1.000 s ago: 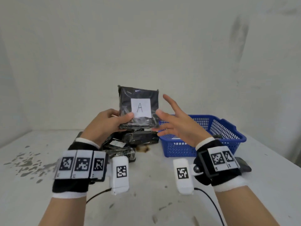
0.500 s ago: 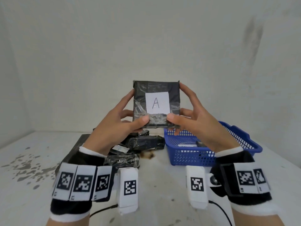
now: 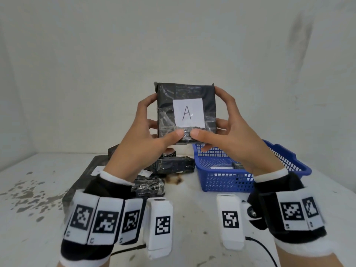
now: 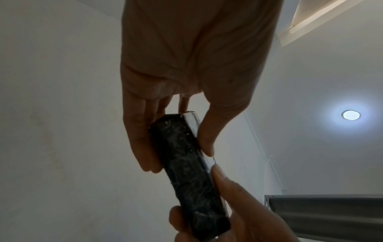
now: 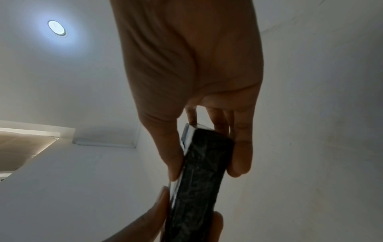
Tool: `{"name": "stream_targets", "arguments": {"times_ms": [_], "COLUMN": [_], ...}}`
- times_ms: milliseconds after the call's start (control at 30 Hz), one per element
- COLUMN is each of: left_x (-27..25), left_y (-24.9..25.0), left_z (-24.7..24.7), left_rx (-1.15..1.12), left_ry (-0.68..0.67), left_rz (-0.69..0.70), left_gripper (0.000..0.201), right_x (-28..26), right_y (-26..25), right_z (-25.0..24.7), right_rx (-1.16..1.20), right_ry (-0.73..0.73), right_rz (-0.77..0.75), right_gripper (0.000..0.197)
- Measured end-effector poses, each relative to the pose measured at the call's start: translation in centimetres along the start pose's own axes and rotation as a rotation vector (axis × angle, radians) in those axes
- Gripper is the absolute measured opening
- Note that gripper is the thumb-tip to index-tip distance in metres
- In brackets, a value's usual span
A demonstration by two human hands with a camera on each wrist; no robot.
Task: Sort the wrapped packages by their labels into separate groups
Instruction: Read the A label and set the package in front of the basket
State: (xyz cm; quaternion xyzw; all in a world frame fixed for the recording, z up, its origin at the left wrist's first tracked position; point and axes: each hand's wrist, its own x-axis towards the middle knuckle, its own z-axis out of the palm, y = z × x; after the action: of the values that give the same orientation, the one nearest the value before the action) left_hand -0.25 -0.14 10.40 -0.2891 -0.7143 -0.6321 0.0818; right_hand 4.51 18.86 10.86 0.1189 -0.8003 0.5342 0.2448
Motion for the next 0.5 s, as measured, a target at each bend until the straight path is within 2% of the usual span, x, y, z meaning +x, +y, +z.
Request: {"name": "stream_targets", "arguments": {"times_ms": [300,500], "left_x": [-0.2,-0.09], "left_y": [0.28,0.41], "left_z": [0.06,-0.12], "left_rx": [0.099,0.04], "left_ry": [0.062,0.066], "left_rz": [0.01,-0.034], "left_gripper": [0.076,0.065], "right_x": [-0.07,-0.07], "right_y": [-0.28,-0.32], "right_z": [0.28,-0.1], "right_rx": [0.045,0.094], "right_ry": [0.03,0.019], "right_rz": [-0.015,-0.024], "right_gripper": [0.089,0.072]}}
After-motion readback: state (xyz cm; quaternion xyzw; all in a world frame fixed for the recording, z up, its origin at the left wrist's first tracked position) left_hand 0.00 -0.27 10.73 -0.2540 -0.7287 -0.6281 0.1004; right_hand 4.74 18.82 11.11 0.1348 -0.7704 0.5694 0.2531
